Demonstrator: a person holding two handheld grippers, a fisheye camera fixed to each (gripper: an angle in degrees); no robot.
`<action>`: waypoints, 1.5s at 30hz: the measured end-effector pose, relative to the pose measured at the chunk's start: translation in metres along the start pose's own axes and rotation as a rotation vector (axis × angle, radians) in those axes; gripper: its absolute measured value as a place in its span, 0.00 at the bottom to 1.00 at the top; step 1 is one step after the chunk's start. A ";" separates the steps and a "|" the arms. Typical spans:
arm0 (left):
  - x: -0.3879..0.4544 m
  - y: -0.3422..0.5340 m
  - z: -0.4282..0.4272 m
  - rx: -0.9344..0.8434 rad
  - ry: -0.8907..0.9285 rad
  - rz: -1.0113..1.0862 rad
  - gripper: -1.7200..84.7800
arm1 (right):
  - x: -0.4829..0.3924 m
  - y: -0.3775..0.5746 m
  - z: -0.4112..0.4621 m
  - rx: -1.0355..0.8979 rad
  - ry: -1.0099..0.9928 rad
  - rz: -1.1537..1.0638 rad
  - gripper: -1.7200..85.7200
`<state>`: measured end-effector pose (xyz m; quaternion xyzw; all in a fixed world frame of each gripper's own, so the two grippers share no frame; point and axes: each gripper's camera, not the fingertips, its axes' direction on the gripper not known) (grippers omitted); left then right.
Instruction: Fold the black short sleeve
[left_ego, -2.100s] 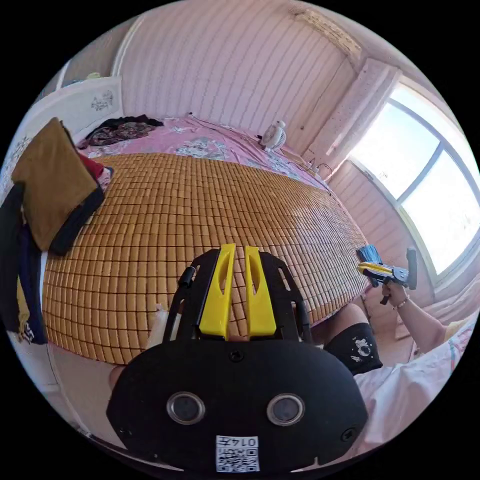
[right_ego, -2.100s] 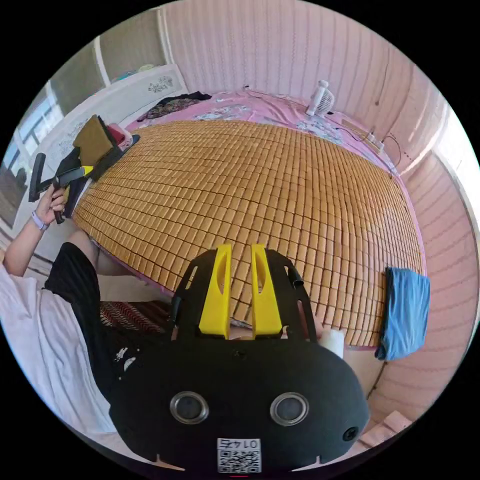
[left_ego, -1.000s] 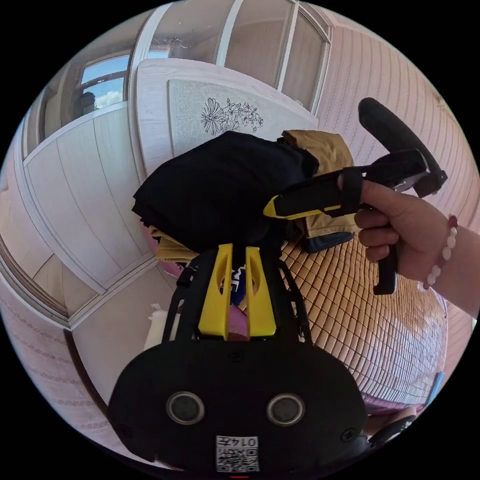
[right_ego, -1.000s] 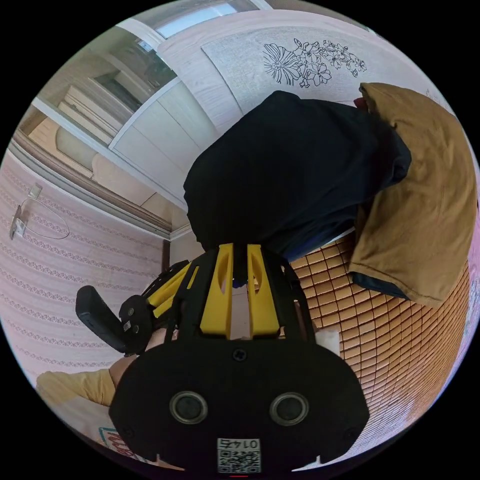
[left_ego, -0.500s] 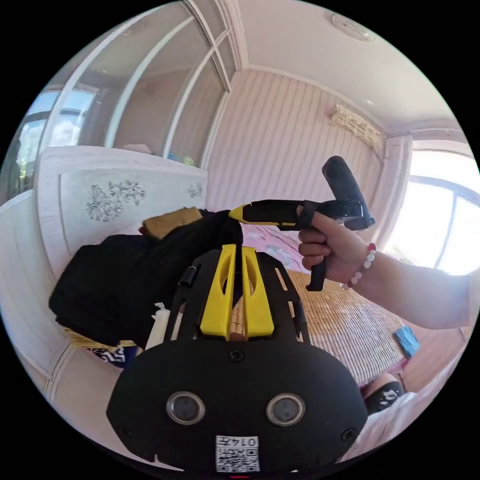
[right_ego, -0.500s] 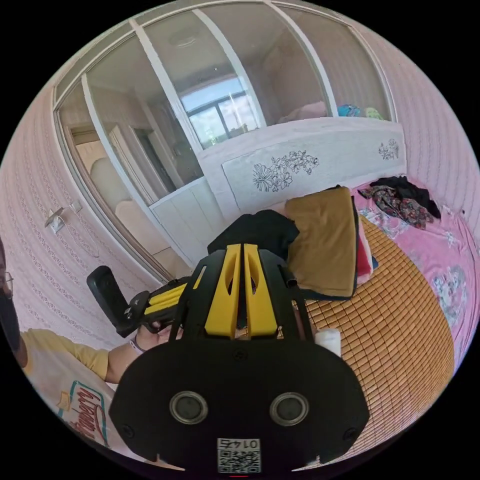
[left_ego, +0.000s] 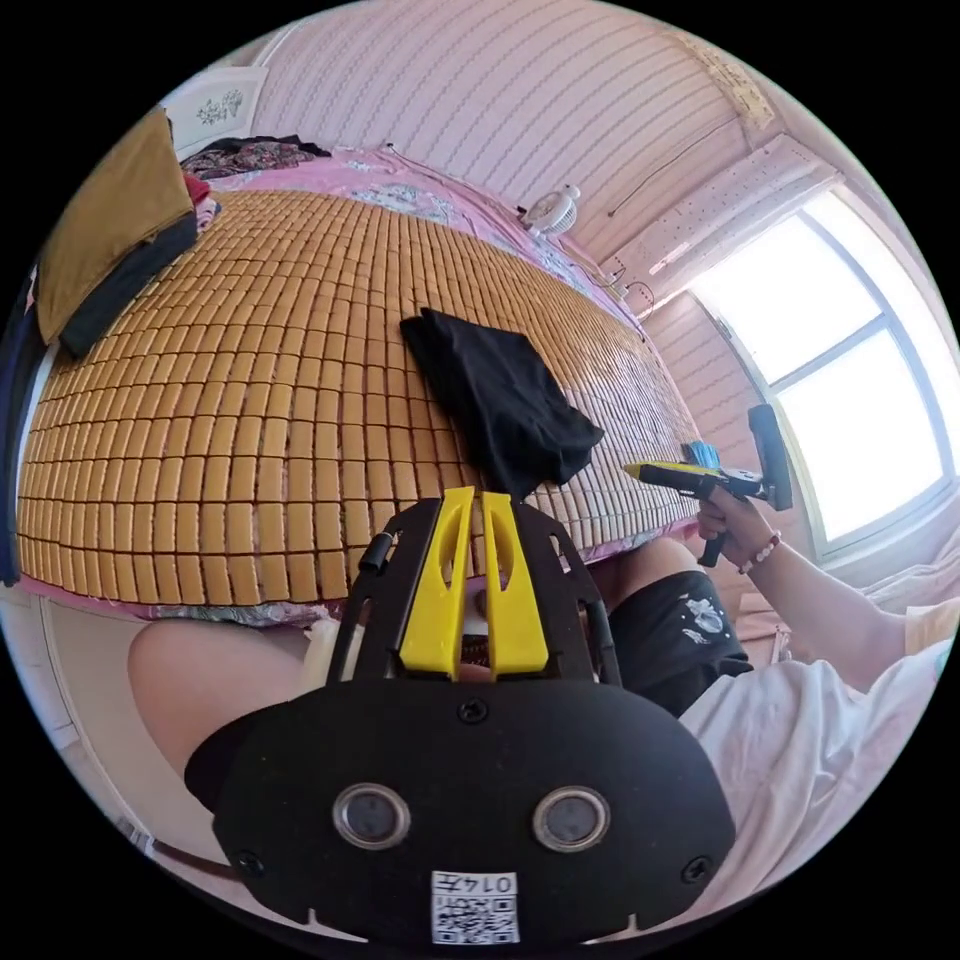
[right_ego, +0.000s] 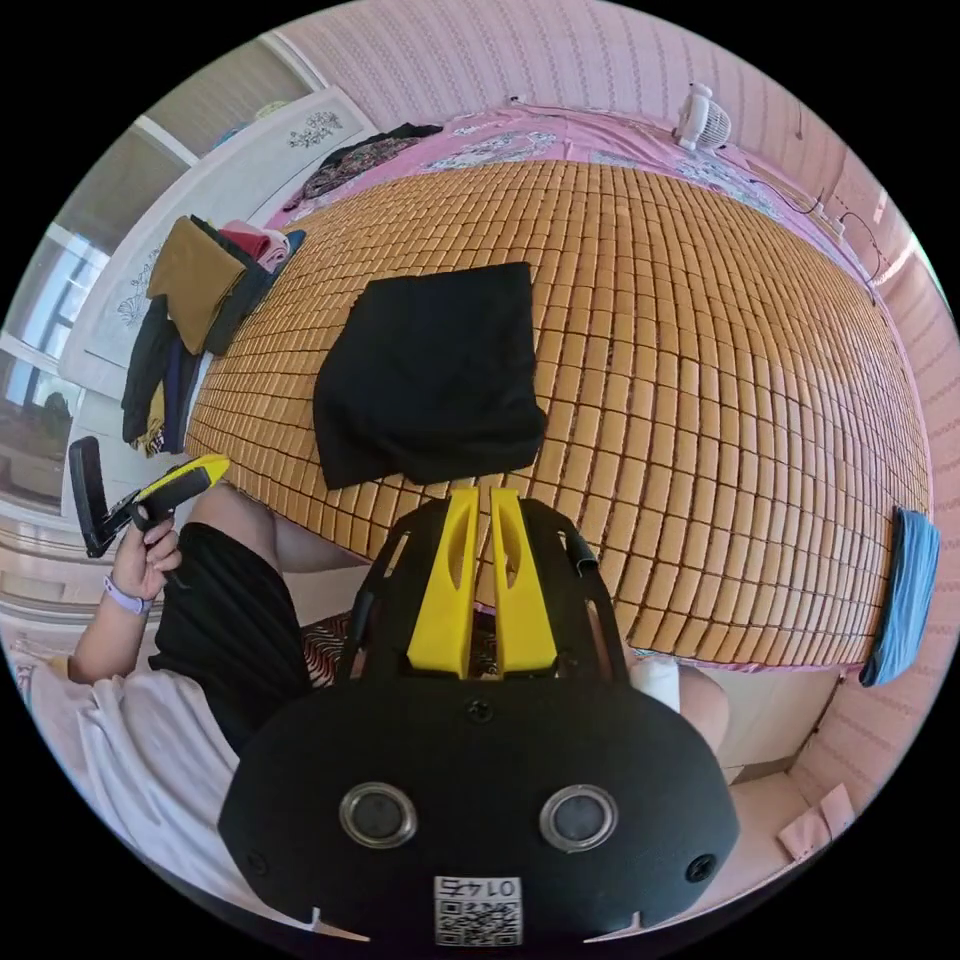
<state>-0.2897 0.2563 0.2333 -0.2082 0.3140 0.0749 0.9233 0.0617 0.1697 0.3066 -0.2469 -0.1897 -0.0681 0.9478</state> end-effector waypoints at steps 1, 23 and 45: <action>0.003 -0.004 0.006 -0.014 -0.014 0.014 0.05 | -0.014 0.000 0.003 0.012 -0.035 -0.071 0.07; 0.028 -0.144 0.114 -0.096 -0.178 0.126 0.12 | 0.099 -0.002 -0.047 0.226 -0.674 -0.029 0.03; -0.038 -0.291 0.002 0.141 -0.019 -0.197 0.03 | 0.350 0.135 -0.118 0.583 -0.648 0.506 0.03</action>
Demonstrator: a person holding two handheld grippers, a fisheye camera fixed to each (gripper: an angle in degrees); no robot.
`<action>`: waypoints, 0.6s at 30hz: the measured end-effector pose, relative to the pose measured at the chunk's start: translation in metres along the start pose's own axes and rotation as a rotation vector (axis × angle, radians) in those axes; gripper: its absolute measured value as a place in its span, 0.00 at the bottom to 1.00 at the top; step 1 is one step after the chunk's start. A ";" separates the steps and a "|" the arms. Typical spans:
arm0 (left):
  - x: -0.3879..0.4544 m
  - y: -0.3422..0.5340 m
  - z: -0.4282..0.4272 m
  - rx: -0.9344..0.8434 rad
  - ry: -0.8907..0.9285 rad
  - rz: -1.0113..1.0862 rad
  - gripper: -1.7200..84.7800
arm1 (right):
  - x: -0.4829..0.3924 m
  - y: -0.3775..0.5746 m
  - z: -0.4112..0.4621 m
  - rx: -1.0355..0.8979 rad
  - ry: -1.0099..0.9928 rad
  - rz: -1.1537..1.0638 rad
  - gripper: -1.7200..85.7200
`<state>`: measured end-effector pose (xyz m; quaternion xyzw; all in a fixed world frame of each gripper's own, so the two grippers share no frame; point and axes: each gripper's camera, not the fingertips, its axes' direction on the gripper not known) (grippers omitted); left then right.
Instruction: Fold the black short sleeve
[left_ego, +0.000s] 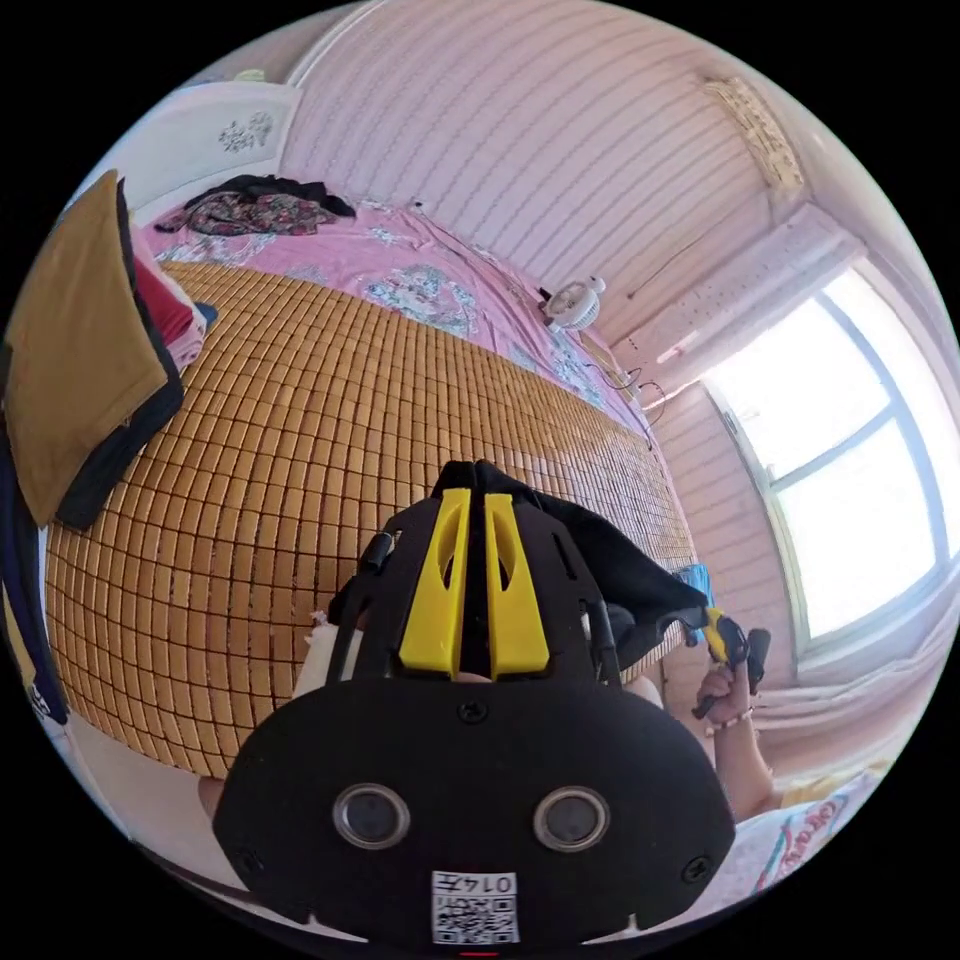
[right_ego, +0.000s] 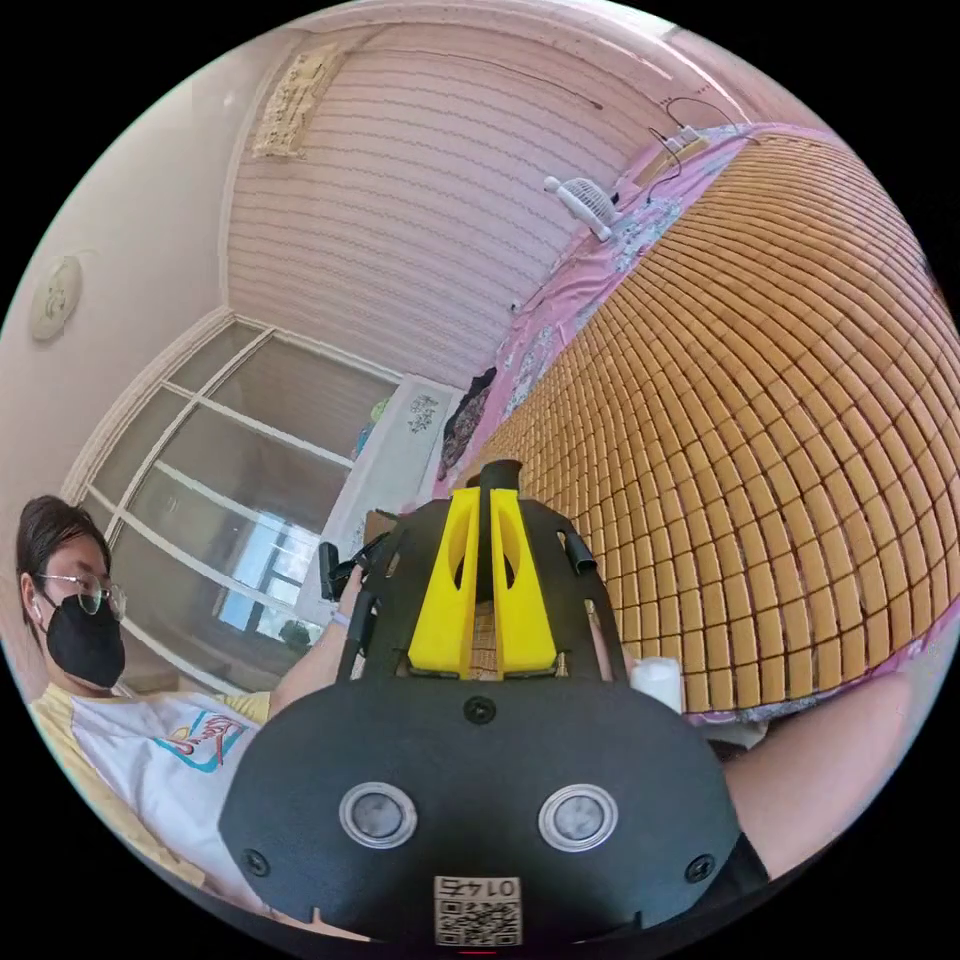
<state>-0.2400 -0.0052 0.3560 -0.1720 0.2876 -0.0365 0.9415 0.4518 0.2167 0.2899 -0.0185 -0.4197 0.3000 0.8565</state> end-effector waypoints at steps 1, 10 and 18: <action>-0.002 0.004 0.006 -0.027 -0.019 -0.001 0.03 | 0.014 0.004 0.003 -0.041 0.079 0.030 0.03; -0.038 0.112 0.026 -0.264 -0.157 0.045 0.07 | 0.049 0.015 0.039 -0.275 0.300 0.024 0.03; -0.002 0.130 0.058 -0.310 -0.198 0.124 0.14 | 0.050 0.007 0.040 -0.279 0.300 0.043 0.03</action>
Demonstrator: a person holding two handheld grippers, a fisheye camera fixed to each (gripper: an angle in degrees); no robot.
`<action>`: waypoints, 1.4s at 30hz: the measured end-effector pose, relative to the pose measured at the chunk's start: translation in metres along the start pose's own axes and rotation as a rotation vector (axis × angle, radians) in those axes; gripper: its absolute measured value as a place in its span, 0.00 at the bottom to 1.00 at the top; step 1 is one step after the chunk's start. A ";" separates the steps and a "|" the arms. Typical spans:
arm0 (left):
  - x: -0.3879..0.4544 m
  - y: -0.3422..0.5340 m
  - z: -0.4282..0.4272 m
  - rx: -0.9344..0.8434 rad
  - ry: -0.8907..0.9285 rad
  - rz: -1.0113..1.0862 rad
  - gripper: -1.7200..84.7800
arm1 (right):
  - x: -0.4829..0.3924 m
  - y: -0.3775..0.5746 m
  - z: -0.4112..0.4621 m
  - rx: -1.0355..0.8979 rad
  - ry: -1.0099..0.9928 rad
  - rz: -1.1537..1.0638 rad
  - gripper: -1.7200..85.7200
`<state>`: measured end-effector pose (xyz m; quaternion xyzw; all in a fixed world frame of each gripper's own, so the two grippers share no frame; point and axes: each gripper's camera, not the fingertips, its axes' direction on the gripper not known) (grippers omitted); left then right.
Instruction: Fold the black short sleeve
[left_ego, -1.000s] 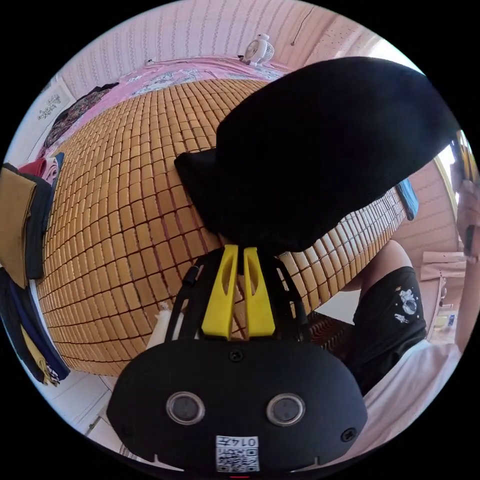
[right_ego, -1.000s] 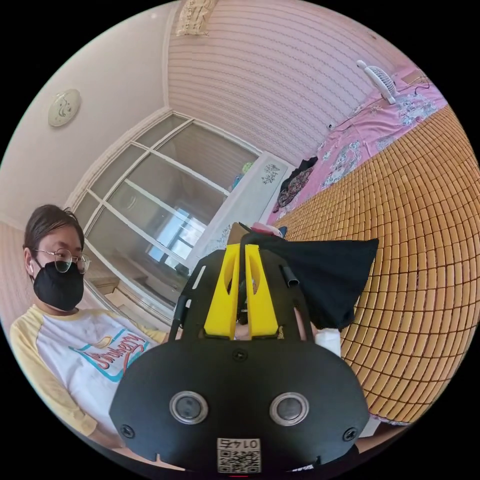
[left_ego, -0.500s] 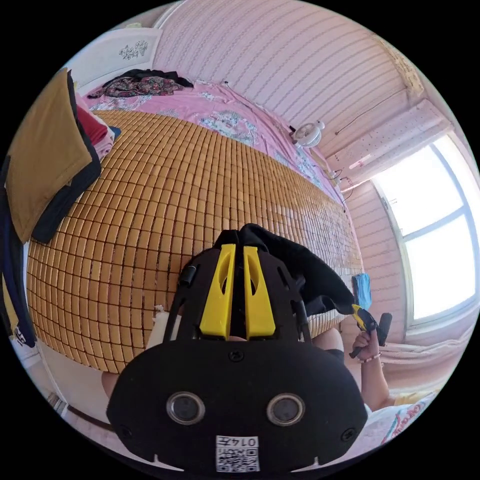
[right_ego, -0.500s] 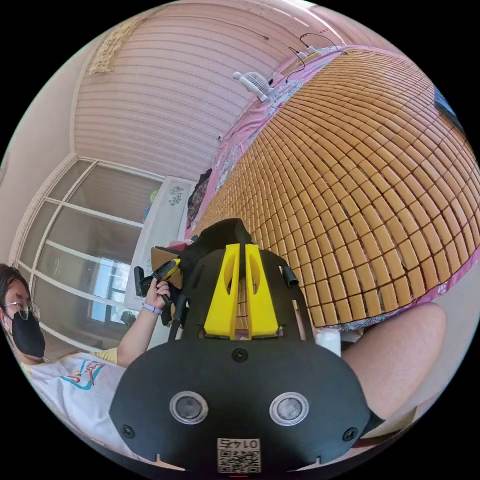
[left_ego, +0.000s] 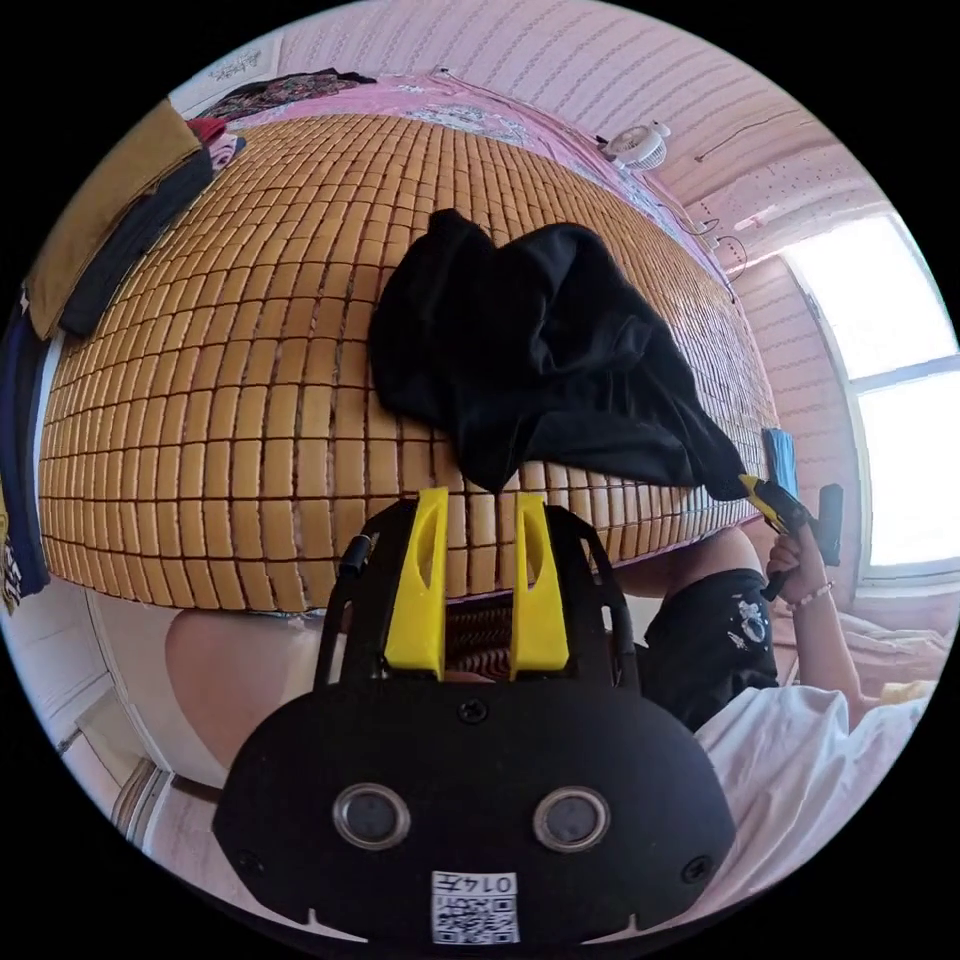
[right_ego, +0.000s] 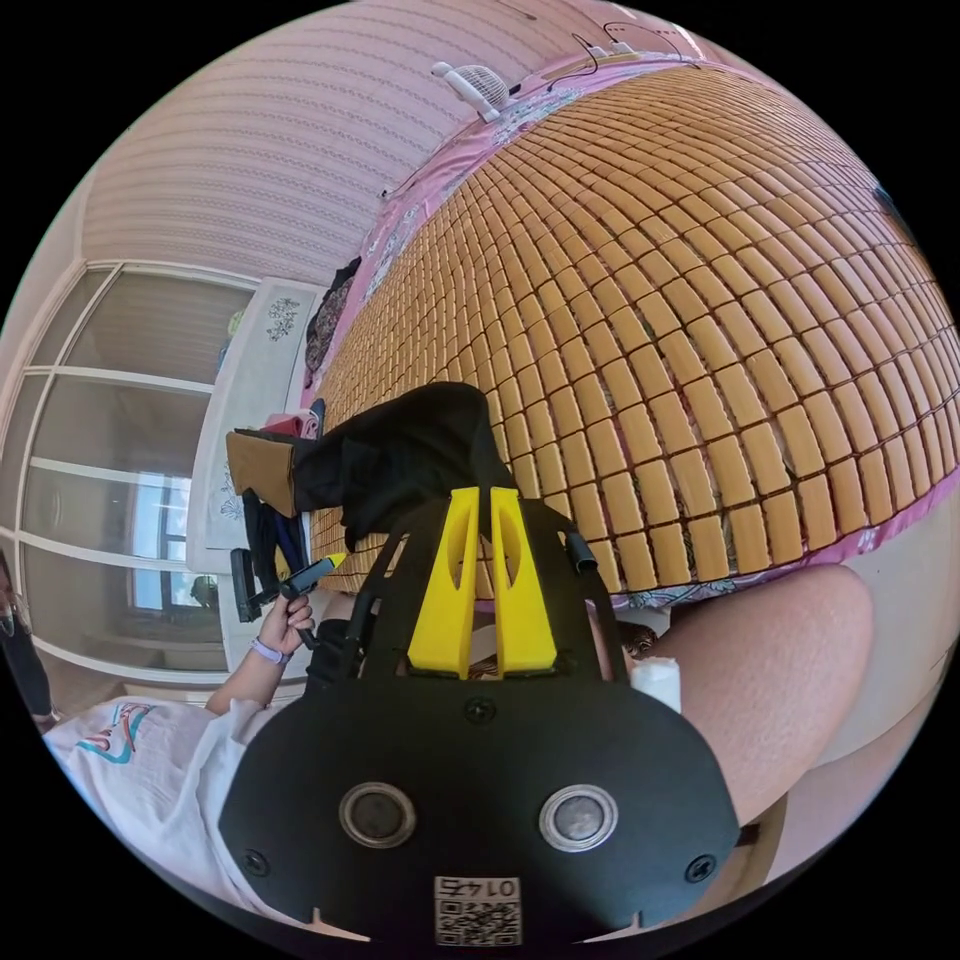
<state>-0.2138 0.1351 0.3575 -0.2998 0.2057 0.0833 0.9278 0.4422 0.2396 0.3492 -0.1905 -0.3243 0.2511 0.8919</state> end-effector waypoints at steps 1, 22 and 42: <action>0.004 -0.003 0.003 -0.008 -0.020 0.006 0.14 | -0.002 0.000 -0.001 -0.001 -0.001 -0.003 0.03; -0.005 0.105 -0.134 0.146 0.161 0.122 0.05 | -0.020 0.000 -0.023 -0.054 0.253 0.009 0.03; 0.008 0.163 -0.295 0.475 0.123 0.137 0.05 | -0.093 0.019 -0.100 0.062 0.022 -0.212 0.02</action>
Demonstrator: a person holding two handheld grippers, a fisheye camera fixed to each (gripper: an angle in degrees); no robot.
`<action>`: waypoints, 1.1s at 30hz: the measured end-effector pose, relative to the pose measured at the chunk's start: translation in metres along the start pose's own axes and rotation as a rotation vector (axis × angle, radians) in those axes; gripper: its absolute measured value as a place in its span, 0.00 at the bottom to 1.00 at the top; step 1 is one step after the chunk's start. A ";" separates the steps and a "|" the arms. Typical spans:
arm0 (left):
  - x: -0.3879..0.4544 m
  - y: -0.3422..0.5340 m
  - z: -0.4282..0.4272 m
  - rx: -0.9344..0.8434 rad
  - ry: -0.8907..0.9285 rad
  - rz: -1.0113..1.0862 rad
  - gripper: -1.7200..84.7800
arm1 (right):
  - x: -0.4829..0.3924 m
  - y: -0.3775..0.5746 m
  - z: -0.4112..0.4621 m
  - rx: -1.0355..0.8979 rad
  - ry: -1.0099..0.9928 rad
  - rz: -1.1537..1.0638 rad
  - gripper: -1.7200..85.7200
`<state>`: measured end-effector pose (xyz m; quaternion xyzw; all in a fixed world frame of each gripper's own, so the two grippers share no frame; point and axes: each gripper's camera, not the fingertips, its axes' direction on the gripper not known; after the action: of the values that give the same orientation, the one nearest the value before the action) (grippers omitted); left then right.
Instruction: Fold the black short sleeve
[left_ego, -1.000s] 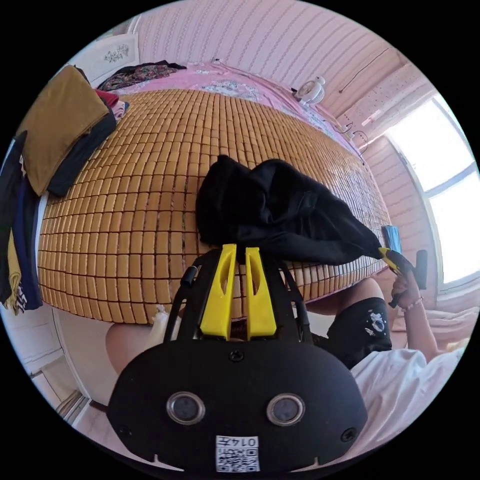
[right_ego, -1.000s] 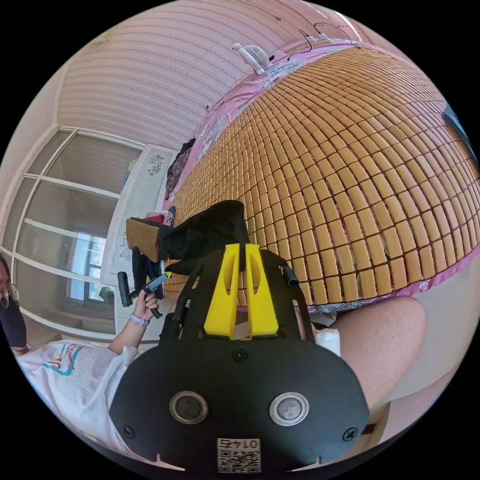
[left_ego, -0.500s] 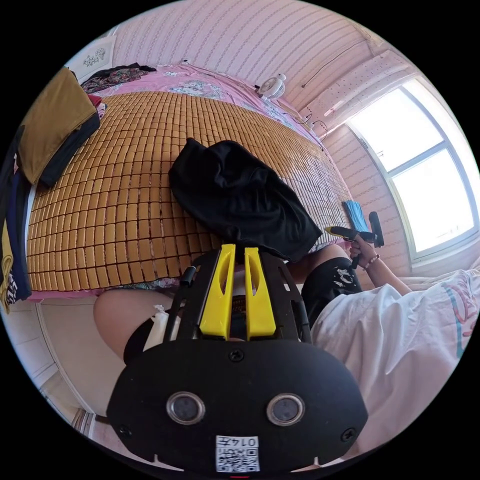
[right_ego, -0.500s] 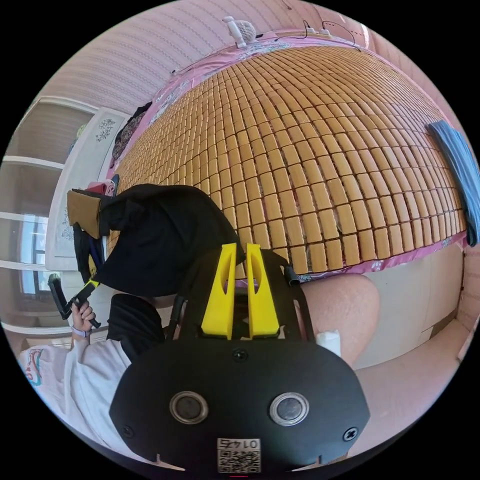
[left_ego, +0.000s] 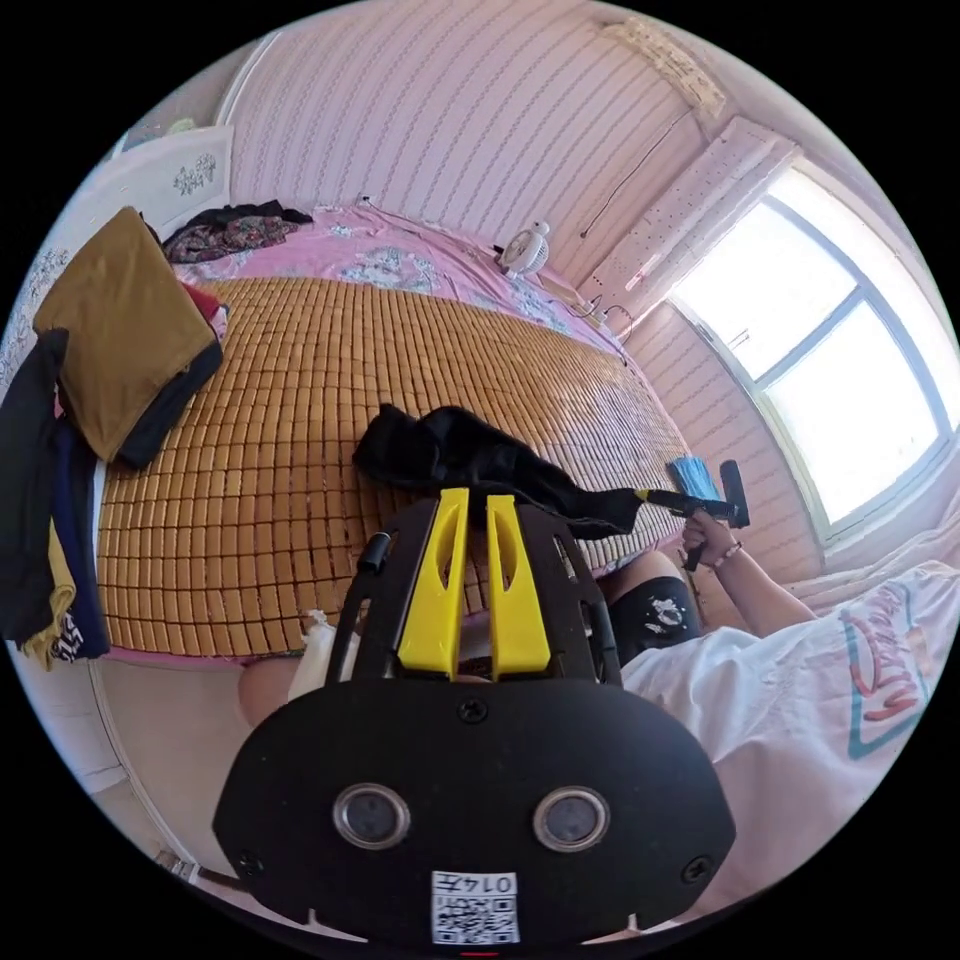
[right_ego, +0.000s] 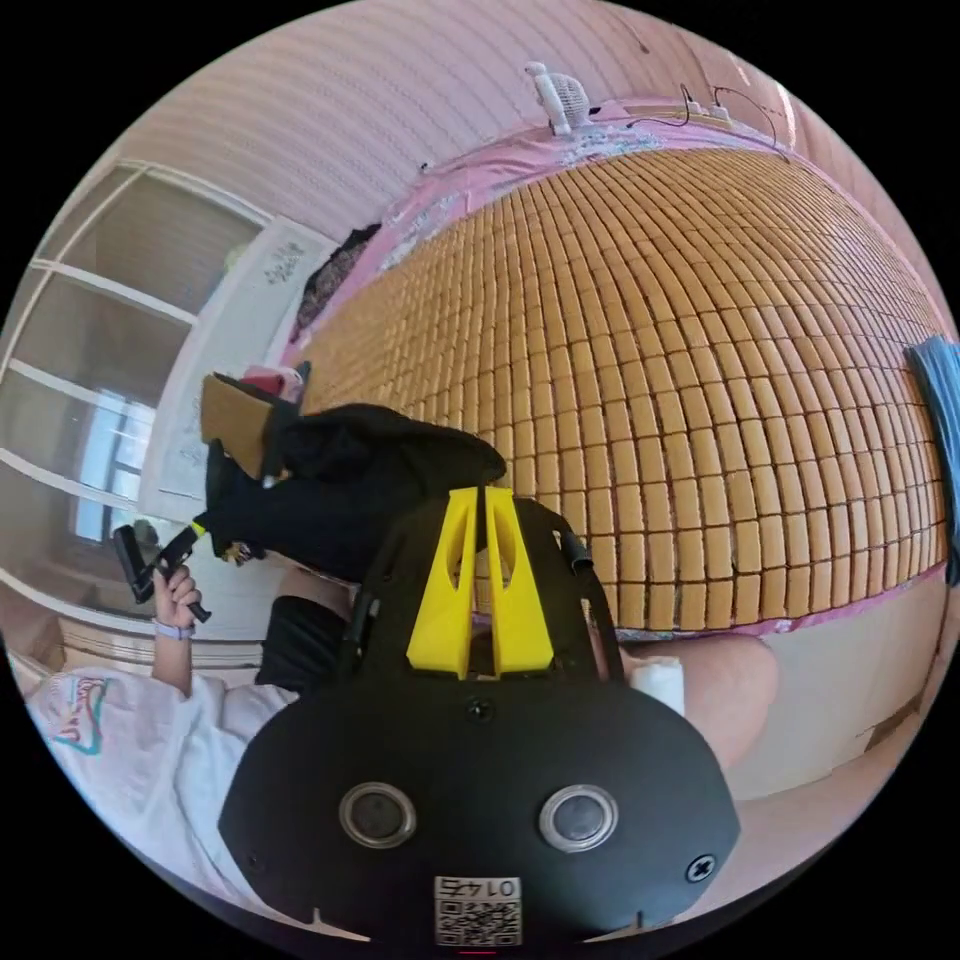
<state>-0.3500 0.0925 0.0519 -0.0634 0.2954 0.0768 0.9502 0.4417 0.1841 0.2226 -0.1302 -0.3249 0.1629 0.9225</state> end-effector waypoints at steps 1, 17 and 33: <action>0.002 -0.004 -0.013 0.053 -0.011 0.016 0.05 | -0.010 -0.007 -0.027 0.090 -0.105 -0.038 0.02; 0.089 -0.046 -0.327 0.869 0.055 0.275 0.04 | -0.247 0.028 -0.352 0.683 -0.388 -0.883 0.02; 0.032 -0.152 -0.166 0.392 -0.121 0.023 0.03 | -0.206 -0.096 -0.246 0.429 -0.048 -0.583 0.02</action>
<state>-0.3876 -0.0803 -0.0905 0.1310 0.2478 0.0321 0.9594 0.4689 -0.0163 -0.0446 0.1684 -0.3284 -0.0392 0.9286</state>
